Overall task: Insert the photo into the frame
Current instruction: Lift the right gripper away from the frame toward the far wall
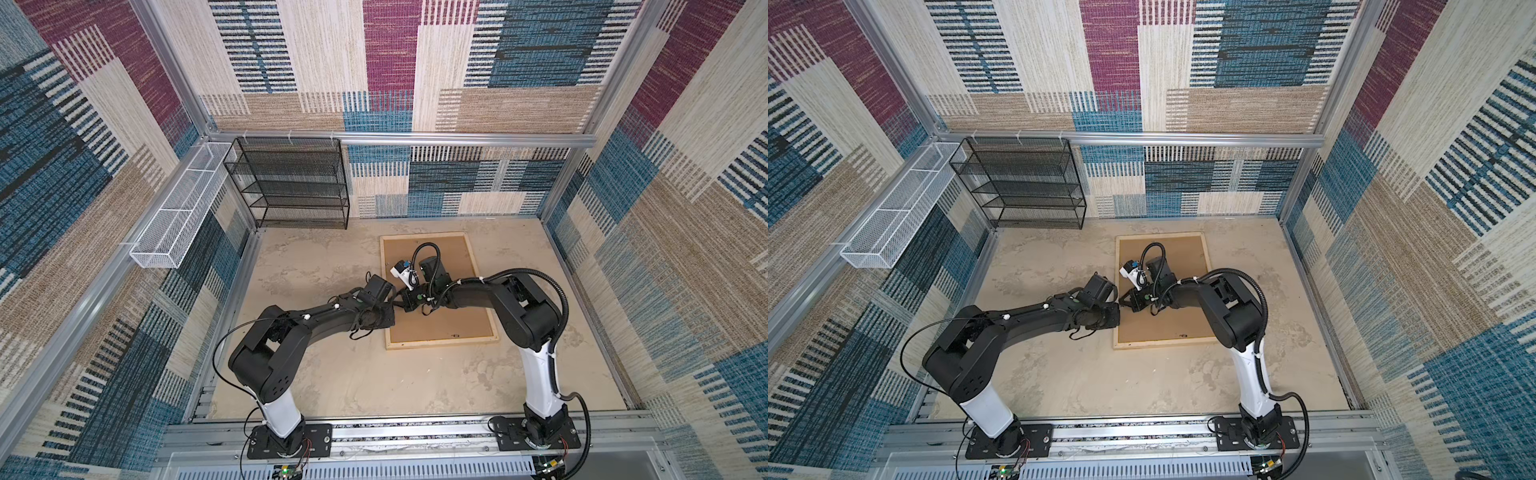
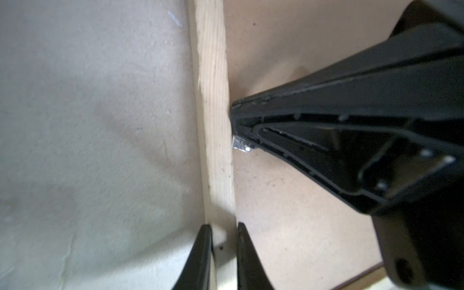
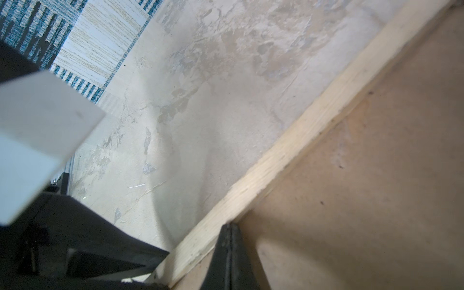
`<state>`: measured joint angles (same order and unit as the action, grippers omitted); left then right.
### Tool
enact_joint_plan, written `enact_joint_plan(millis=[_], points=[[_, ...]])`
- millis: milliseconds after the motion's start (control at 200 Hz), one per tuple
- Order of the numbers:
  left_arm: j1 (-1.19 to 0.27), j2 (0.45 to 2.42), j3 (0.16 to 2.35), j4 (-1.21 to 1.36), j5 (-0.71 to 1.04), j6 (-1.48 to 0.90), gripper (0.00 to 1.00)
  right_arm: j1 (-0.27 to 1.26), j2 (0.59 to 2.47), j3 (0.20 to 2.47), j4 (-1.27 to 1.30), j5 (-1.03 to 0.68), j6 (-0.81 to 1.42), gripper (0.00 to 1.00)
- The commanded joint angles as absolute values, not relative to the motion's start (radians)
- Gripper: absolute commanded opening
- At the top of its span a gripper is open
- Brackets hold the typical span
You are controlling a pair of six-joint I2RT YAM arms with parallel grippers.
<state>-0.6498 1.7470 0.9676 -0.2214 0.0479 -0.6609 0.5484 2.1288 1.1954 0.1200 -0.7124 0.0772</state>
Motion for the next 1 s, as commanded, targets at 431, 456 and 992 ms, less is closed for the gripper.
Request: enact_joint_plan(millis=[431, 456, 992], points=[[-0.652, 1.772, 0.969, -0.264, 0.105, -0.542, 0.00, 0.432, 1.962, 1.228, -0.032, -0.537, 0.176, 0.42], [-0.652, 1.778, 0.982, -0.274, 0.117, -0.522, 0.00, 0.425, 1.948, 1.226, -0.037, -0.523, 0.172, 0.42], [-0.621, 1.973, 1.403, -0.675, -0.129, -0.271, 0.31, 0.246, 1.700, 1.075, -0.038, -0.300, 0.268, 0.55]])
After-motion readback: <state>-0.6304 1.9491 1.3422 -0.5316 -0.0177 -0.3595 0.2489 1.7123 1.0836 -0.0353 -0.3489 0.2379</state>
